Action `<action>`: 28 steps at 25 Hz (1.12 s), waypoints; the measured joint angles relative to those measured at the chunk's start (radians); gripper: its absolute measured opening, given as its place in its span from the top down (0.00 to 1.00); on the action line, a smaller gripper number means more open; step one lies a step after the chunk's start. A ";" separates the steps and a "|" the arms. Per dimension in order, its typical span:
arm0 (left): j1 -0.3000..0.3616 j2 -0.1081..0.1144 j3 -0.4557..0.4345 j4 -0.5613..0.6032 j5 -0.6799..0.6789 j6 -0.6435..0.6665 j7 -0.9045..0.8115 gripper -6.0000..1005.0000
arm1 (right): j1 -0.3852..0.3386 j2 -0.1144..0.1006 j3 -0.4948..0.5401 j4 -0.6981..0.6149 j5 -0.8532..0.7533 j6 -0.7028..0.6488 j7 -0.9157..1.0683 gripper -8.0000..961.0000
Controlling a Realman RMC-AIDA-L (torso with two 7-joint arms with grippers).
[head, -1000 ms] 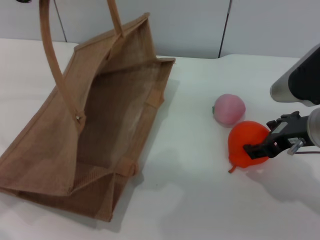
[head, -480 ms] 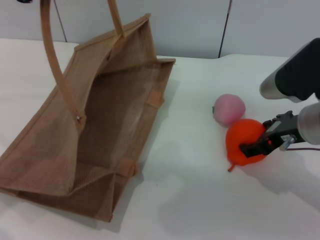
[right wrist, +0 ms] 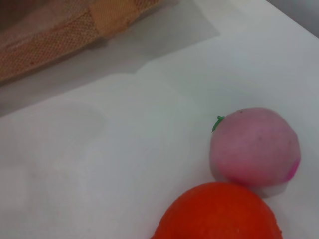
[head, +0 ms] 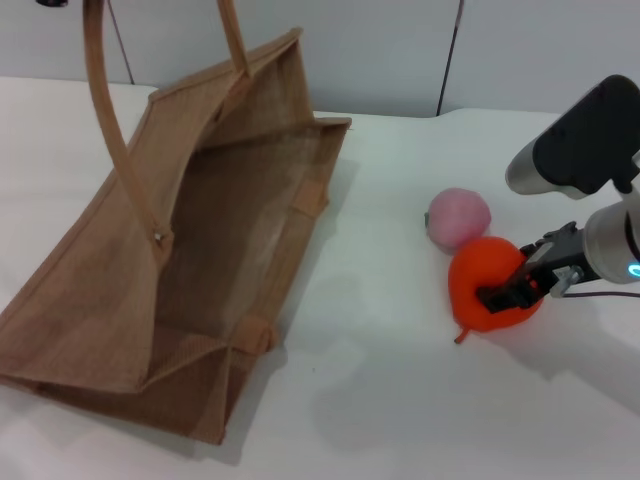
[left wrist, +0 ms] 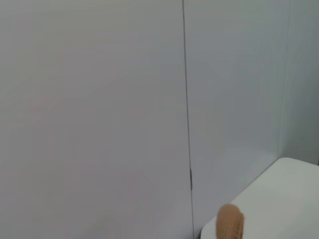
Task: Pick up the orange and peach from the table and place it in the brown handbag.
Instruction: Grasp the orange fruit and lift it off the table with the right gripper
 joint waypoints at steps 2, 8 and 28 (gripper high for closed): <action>0.001 0.000 0.000 0.000 0.000 0.000 0.000 0.87 | 0.003 0.000 0.006 0.000 0.000 0.009 -0.001 0.09; -0.005 0.002 0.001 0.004 0.000 -0.001 -0.001 0.88 | 0.009 -0.001 0.021 0.002 0.002 0.036 -0.005 0.27; 0.003 0.006 0.000 0.008 -0.005 0.000 0.001 0.88 | 0.007 0.001 0.014 -0.064 -0.009 0.059 -0.006 0.53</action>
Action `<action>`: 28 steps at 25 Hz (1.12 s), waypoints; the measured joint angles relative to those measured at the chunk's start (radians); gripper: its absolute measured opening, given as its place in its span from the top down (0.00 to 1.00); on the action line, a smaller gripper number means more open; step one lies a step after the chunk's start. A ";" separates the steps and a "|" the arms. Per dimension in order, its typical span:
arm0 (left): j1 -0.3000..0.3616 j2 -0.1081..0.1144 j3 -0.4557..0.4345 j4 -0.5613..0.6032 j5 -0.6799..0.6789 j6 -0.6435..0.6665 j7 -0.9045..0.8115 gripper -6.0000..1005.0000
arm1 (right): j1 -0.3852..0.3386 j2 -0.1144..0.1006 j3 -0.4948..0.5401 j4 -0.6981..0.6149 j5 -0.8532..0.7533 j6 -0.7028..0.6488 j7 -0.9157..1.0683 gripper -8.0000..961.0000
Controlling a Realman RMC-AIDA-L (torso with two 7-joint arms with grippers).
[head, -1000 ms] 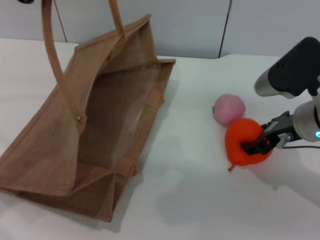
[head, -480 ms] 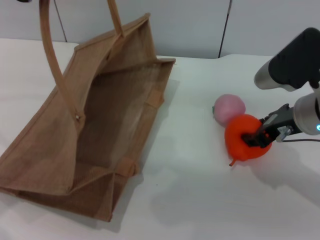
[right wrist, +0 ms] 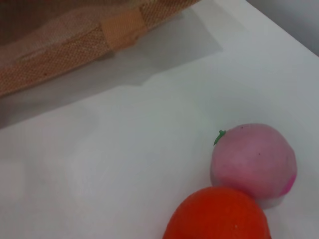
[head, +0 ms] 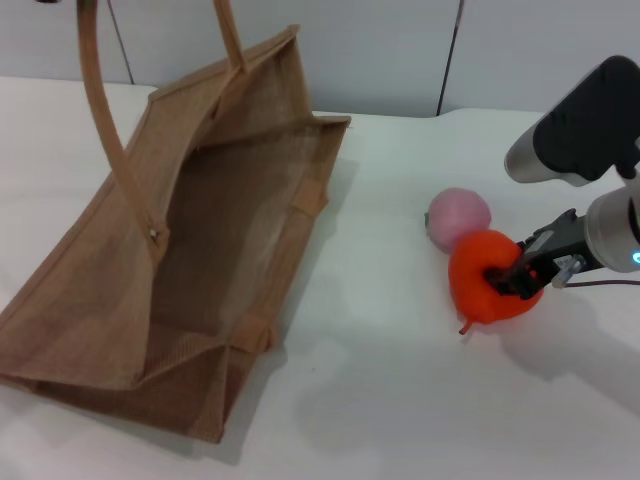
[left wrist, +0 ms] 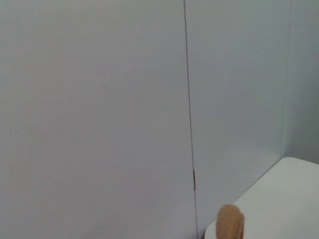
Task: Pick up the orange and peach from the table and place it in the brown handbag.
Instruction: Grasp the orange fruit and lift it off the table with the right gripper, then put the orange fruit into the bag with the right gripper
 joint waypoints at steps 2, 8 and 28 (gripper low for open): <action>0.000 0.000 0.000 -0.002 0.000 0.000 0.000 0.88 | 0.000 0.000 0.000 0.001 0.000 0.000 0.000 0.55; 0.000 0.000 0.000 -0.005 -0.001 0.002 0.002 0.87 | -0.001 0.000 0.006 -0.029 0.004 0.005 -0.001 0.60; -0.025 -0.006 0.099 0.001 -0.142 0.040 -0.017 0.88 | -0.008 0.002 -0.017 -0.320 0.218 -0.058 -0.039 0.75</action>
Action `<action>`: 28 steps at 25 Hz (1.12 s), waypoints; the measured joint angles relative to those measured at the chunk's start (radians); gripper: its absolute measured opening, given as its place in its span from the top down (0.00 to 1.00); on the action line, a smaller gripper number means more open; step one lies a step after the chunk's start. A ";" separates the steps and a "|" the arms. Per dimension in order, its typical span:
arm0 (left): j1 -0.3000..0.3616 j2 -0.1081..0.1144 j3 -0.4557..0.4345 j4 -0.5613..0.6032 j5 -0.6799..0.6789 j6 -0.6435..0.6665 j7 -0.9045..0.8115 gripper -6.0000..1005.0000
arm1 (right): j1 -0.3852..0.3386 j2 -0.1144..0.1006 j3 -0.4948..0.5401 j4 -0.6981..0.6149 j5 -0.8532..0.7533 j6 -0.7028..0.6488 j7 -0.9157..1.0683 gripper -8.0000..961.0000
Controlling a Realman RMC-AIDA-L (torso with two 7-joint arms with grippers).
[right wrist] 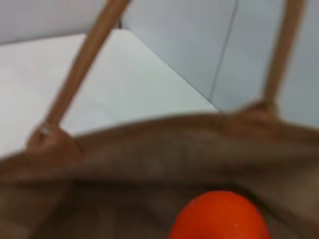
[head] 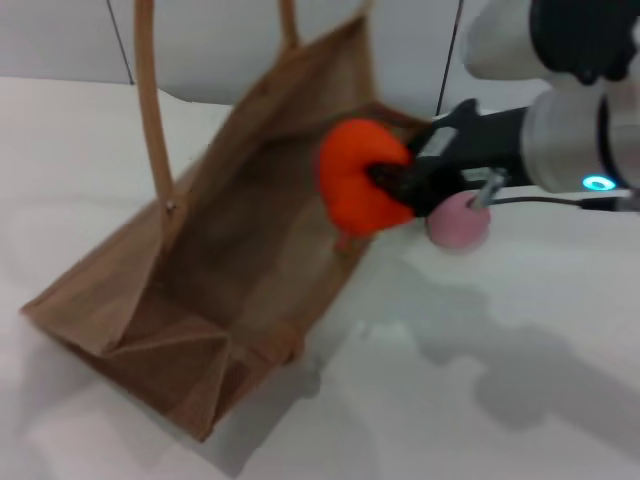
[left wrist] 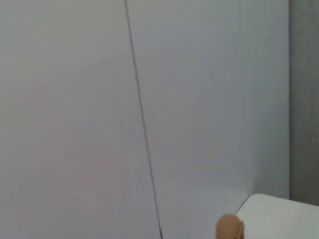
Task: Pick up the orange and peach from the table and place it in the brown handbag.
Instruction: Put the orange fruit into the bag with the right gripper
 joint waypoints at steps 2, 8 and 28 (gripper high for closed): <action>0.005 0.000 0.003 0.001 -0.017 0.001 -0.006 0.88 | 0.013 -0.001 -0.021 0.053 0.059 -0.057 -0.024 0.77; 0.009 -0.001 0.001 0.001 -0.032 0.001 -0.008 0.87 | 0.065 0.000 -0.109 0.193 0.185 -0.193 -0.136 0.82; 0.059 -0.001 -0.009 0.039 -0.033 0.042 -0.022 0.88 | 0.235 -0.002 -0.094 0.466 0.351 -0.212 -0.253 0.50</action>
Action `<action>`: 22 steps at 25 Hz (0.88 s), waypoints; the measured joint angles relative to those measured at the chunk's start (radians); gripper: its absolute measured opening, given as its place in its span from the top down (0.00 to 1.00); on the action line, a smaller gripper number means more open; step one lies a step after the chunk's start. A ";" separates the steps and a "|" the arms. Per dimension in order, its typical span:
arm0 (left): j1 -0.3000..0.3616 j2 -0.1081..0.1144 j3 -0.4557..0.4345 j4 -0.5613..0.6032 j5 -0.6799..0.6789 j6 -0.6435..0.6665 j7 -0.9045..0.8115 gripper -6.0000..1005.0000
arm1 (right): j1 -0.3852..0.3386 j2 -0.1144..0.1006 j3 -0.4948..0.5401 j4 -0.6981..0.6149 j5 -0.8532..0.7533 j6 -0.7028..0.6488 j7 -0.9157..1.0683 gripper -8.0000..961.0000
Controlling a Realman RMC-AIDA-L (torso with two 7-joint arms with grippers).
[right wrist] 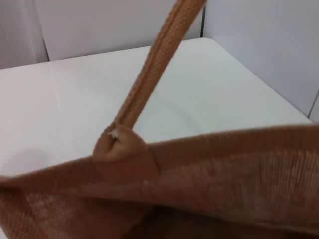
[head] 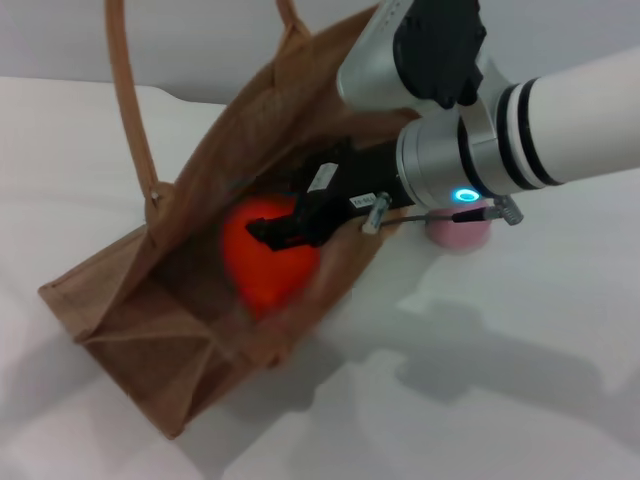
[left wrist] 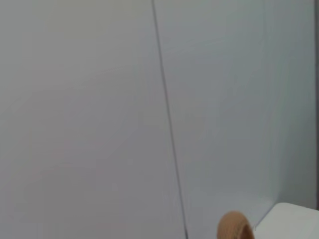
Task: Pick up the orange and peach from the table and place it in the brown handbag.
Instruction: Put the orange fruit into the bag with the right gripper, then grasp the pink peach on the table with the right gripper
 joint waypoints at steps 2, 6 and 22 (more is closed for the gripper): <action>0.011 0.000 0.000 0.001 0.000 0.012 -0.004 0.88 | -0.002 0.000 0.002 0.000 0.003 0.010 0.000 0.41; 0.028 0.000 -0.001 0.003 0.000 0.025 -0.008 0.88 | -0.001 0.000 0.004 -0.006 0.012 0.028 0.001 0.25; 0.161 0.000 -0.003 0.053 0.007 0.125 -0.032 0.88 | -0.212 0.000 0.375 -0.280 -0.216 0.223 0.010 0.11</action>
